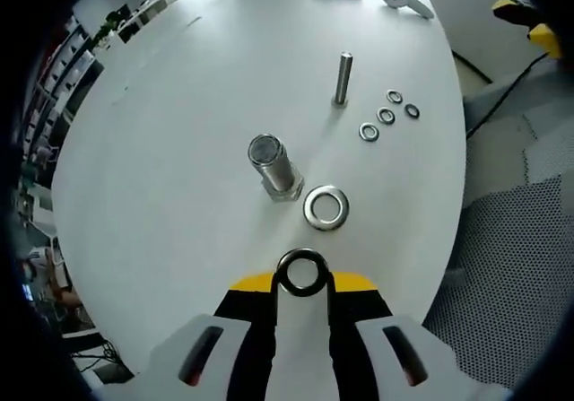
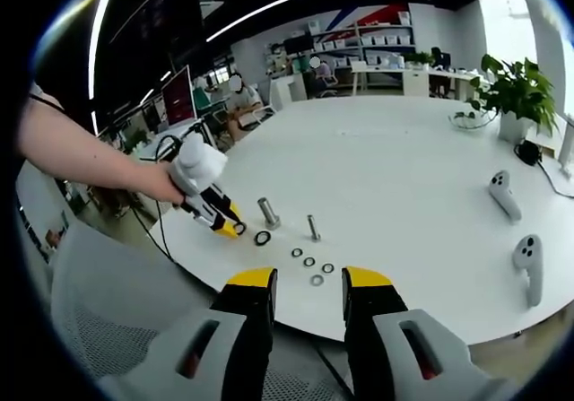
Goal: Place the washer onto the threaded stud by aligning its center hole with the stud, sliding it down to the base, and recovering from edge contact or off-axis alignment until the washer reaches the visible bottom stop.
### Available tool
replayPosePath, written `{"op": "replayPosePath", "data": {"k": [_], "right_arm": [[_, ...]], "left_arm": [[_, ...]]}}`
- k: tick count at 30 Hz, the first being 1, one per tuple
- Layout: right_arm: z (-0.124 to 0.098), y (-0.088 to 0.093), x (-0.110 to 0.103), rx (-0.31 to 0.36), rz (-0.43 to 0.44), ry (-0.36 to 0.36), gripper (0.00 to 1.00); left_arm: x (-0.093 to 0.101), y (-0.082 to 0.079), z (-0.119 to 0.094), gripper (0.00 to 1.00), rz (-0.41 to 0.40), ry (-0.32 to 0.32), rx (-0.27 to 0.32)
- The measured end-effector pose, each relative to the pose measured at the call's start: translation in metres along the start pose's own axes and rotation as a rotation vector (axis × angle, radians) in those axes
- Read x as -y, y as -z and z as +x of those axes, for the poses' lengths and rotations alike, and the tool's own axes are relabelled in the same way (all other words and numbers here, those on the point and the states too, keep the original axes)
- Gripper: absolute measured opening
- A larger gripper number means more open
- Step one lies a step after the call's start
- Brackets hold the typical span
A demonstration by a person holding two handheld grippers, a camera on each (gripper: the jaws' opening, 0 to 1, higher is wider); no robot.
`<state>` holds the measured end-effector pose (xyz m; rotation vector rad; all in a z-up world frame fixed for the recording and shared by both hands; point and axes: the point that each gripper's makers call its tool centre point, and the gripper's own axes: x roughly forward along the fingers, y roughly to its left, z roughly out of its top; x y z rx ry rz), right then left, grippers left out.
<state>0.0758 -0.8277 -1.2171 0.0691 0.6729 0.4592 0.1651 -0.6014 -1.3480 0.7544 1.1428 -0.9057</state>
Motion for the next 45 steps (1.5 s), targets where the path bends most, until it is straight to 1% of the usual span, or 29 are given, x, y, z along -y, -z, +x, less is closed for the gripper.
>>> {"op": "replayPosePath", "data": {"k": [3, 5, 8, 14, 16, 19, 23, 27, 32, 38, 45], "right_arm": [[0.0, 0.001, 0.0, -0.003, 0.003, 0.002, 0.31], [0.0, 0.001, 0.0, -0.007, 0.0, 0.001, 0.31], [0.0, 0.001, -0.001, -0.008, -0.004, -0.002, 0.31], [0.0, 0.001, 0.0, -0.006, -0.001, -0.001, 0.31], [0.0, 0.001, -0.001, -0.01, -0.005, -0.002, 0.31], [0.0, 0.002, 0.0, -0.011, 0.001, 0.002, 0.31], [0.0, 0.002, 0.0, -0.008, -0.004, 0.0, 0.31], [0.0, 0.002, 0.0, -0.007, 0.0, 0.002, 0.31], [0.0, 0.001, 0.0, -0.005, 0.001, 0.004, 0.31], [0.0, 0.001, 0.001, -0.004, 0.001, 0.004, 0.31], [-0.001, 0.0, 0.001, 0.0, 0.004, 0.007, 0.31]], "left_arm": [[-0.001, -0.004, -0.005, 0.19, 0.007, -0.001, 0.018], [0.0, -0.007, -0.01, 0.19, 0.023, -0.001, 0.028], [-0.003, -0.012, -0.016, 0.19, 0.054, -0.016, 0.042], [-0.005, -0.021, -0.026, 0.19, 0.074, -0.016, 0.065], [-0.006, -0.027, -0.03, 0.19, 0.083, -0.021, 0.079], [-0.006, -0.039, -0.037, 0.19, 0.091, -0.022, 0.11], [-0.007, -0.052, -0.041, 0.19, 0.103, -0.026, 0.131], [-0.008, -0.062, -0.042, 0.19, 0.122, -0.03, 0.144], [-0.008, -0.071, -0.039, 0.19, 0.109, -0.027, 0.151], [-0.009, -0.075, -0.031, 0.19, 0.128, -0.035, 0.136], [-0.011, -0.076, -0.028, 0.19, 0.131, -0.035, 0.128]]}}
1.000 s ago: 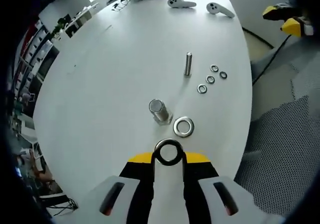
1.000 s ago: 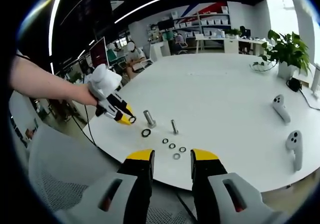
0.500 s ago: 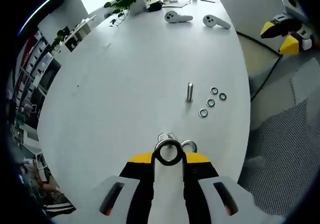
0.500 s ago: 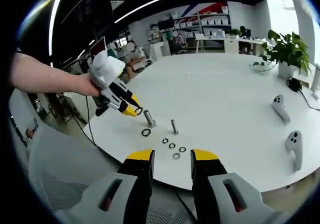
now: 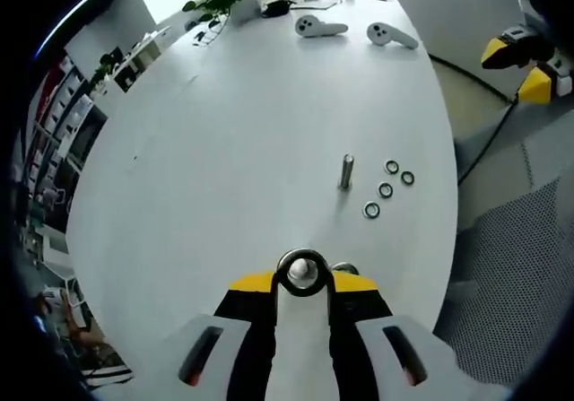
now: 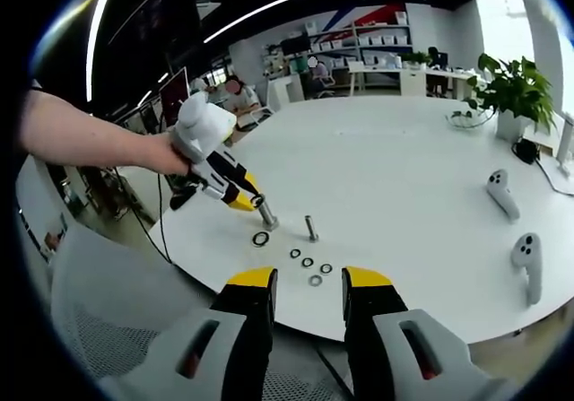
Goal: Place the washer onto the threaded stud by aligning its center hole with the stud, sliding it down to the base, and recovering from edge contact or off-axis alignment until the washer reaches the visible bottom stop.
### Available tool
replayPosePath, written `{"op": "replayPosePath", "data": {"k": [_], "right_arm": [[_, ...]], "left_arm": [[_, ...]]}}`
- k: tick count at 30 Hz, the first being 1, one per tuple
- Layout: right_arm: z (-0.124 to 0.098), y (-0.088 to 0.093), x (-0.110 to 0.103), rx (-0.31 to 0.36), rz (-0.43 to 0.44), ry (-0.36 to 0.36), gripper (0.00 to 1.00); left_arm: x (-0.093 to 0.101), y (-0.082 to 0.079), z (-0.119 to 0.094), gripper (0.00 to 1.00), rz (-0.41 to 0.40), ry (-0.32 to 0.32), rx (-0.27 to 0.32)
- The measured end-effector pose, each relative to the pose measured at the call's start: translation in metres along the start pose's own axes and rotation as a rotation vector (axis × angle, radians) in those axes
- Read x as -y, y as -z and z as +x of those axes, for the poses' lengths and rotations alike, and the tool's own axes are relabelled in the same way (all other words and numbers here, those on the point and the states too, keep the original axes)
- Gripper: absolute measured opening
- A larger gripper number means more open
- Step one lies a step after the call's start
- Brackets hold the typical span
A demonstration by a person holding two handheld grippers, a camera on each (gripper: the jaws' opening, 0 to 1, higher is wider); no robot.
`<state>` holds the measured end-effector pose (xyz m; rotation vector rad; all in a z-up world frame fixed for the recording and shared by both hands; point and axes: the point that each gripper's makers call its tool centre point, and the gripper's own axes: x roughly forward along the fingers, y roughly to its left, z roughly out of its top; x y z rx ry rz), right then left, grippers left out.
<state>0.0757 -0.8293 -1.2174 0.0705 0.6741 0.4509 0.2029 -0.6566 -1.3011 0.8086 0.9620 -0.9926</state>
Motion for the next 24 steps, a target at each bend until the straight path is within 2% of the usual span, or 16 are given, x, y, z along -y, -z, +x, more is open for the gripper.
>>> {"op": "replayPosePath", "data": {"k": [13, 24], "right_arm": [[0.0, 0.0, 0.0, -0.001, 0.001, 0.003, 0.31], [0.0, 0.0, 0.001, -0.002, 0.007, 0.008, 0.31]], "left_arm": [[-0.002, 0.002, 0.011, 0.19, 0.006, -0.001, -0.016], [0.0, 0.011, 0.028, 0.19, 0.028, 0.006, -0.058]]}}
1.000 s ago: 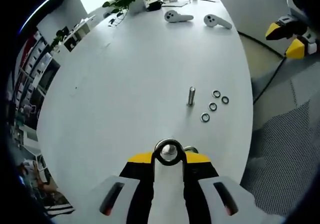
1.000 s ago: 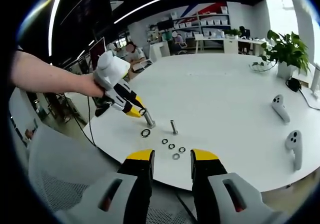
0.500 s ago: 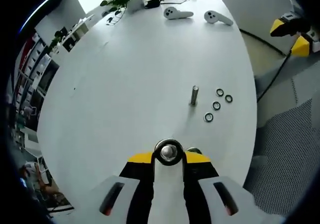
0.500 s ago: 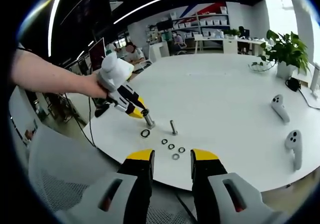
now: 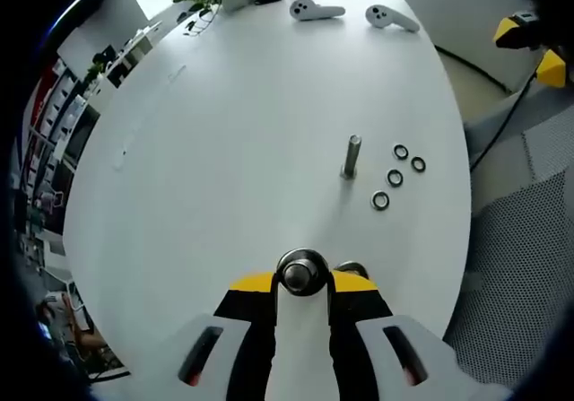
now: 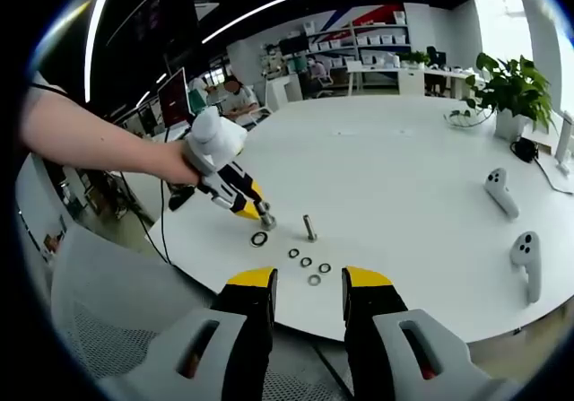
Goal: Place the washer onto the threaded stud by aligning its center hole with the stud, sliding it down to the base, and recovering from edge contact or off-axis alignment until the washer reaches the visible bottom stop.
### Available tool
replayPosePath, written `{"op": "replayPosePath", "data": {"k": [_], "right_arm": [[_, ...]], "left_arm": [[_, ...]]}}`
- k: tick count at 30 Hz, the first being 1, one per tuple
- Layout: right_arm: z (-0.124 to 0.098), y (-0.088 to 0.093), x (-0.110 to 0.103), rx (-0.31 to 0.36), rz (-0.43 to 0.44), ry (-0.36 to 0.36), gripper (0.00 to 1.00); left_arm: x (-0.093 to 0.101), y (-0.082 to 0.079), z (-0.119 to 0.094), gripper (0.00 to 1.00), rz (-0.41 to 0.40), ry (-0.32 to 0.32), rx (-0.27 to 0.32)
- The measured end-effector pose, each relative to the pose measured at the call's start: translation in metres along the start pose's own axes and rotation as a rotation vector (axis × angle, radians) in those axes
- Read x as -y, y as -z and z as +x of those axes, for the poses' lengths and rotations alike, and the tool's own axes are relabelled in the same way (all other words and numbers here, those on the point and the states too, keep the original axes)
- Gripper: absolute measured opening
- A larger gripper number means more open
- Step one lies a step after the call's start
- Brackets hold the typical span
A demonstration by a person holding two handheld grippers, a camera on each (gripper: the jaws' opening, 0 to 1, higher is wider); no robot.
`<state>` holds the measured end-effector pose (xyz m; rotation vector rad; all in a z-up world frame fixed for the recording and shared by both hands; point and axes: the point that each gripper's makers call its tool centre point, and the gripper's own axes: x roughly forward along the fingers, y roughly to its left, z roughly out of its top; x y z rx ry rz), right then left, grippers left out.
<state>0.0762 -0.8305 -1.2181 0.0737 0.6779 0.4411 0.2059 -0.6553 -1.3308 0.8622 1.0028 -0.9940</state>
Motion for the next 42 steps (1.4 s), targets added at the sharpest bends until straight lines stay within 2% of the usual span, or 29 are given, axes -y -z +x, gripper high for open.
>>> {"op": "replayPosePath", "data": {"k": [11, 12, 13, 14, 15, 16, 22, 34, 42], "right_arm": [[0.0, 0.001, -0.001, -0.007, -0.004, -0.002, 0.31], [0.0, 0.001, -0.001, -0.008, -0.005, -0.002, 0.31], [0.0, 0.001, -0.001, -0.008, -0.004, -0.002, 0.31], [0.001, 0.001, -0.001, -0.009, -0.004, -0.003, 0.31], [0.001, 0.001, -0.001, -0.009, -0.004, -0.003, 0.31], [0.001, 0.002, -0.001, -0.011, -0.005, -0.005, 0.31], [0.001, 0.002, -0.002, -0.013, -0.006, -0.007, 0.31], [0.001, 0.002, -0.001, -0.015, -0.007, -0.006, 0.31], [0.001, 0.002, -0.002, -0.017, -0.01, -0.008, 0.31]], "left_arm": [[0.001, 0.012, 0.017, 0.18, -0.01, 0.002, -0.025], [0.002, 0.018, 0.017, 0.15, -0.004, 0.008, -0.052], [0.0, 0.032, 0.014, 0.0, 0.067, 0.004, -0.112], [0.002, 0.026, 0.015, 0.0, 0.033, -0.014, -0.059], [0.003, 0.027, 0.014, 0.0, 0.048, 0.002, -0.058], [0.004, 0.022, 0.014, 0.0, 0.016, 0.008, -0.021], [0.005, 0.024, 0.017, 0.0, -0.007, 0.009, -0.038], [0.0, 0.021, 0.016, 0.0, -0.034, -0.009, -0.001], [0.005, 0.026, 0.012, 0.02, -0.115, 0.014, 0.019]]}}
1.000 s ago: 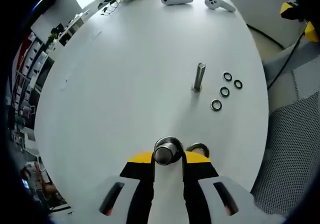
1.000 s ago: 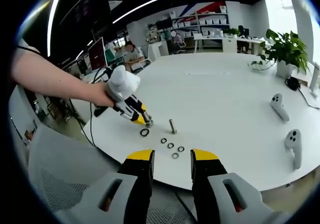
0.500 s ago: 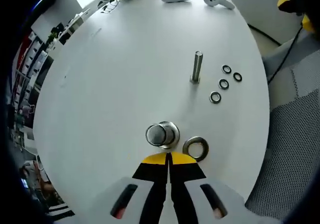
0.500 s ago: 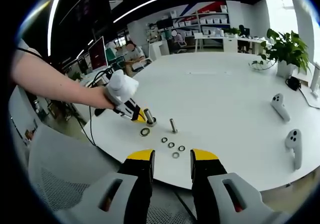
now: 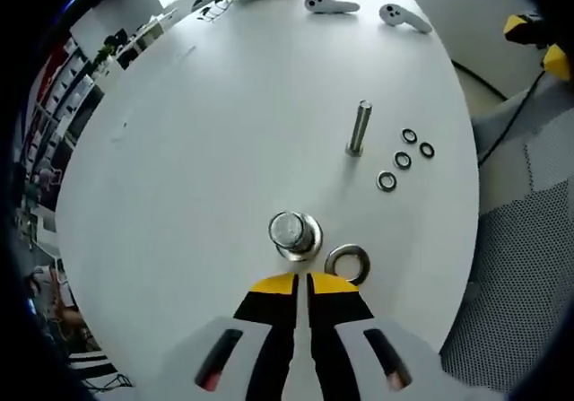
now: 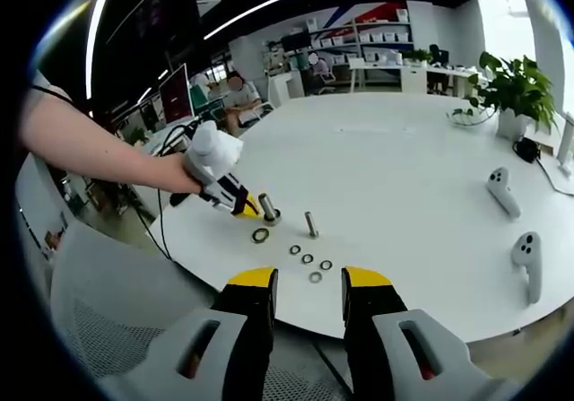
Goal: Place the washer onto the threaded stud by aligning its center hole with the stud, sliding it down to the base, and recovering from edge contact or off-axis alignment until the washer reaches the visible bottom stop.
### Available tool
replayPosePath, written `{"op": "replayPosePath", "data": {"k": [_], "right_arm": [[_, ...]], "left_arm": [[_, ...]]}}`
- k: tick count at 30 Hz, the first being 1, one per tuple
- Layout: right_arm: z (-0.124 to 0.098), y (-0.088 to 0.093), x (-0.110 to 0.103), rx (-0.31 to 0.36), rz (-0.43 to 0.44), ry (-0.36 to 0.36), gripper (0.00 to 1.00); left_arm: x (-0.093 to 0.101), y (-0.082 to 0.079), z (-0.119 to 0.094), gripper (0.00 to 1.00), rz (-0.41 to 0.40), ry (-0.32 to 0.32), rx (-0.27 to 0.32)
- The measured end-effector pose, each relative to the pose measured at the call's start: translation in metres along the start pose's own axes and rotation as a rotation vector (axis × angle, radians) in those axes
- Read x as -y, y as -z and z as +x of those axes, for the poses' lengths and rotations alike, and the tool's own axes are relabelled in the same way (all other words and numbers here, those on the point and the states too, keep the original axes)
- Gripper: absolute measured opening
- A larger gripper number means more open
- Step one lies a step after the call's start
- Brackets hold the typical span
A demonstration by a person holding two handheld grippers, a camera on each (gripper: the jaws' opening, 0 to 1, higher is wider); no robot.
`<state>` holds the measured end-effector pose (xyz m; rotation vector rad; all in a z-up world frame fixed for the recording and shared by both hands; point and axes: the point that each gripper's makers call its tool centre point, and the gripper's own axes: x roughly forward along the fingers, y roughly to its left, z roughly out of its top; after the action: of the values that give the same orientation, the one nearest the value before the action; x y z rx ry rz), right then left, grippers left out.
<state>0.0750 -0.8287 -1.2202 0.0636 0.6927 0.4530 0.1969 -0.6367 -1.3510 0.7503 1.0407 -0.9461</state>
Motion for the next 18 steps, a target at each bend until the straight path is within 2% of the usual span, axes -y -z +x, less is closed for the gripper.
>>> {"op": "replayPosePath", "data": {"k": [3, 9, 18], "right_arm": [[0.0, 0.0, 0.0, -0.002, -0.003, -0.002, 0.31], [0.0, 0.0, -0.001, -0.002, -0.01, -0.004, 0.3], [0.0, 0.0, -0.001, -0.001, -0.008, -0.004, 0.3]], "left_arm": [[0.005, 0.003, -0.001, 0.04, -0.015, 0.007, 0.001], [0.021, 0.008, 0.005, 0.14, -0.028, 0.035, -0.004], [0.035, 0.002, 0.012, 0.2, -0.043, 0.057, 0.017]]}}
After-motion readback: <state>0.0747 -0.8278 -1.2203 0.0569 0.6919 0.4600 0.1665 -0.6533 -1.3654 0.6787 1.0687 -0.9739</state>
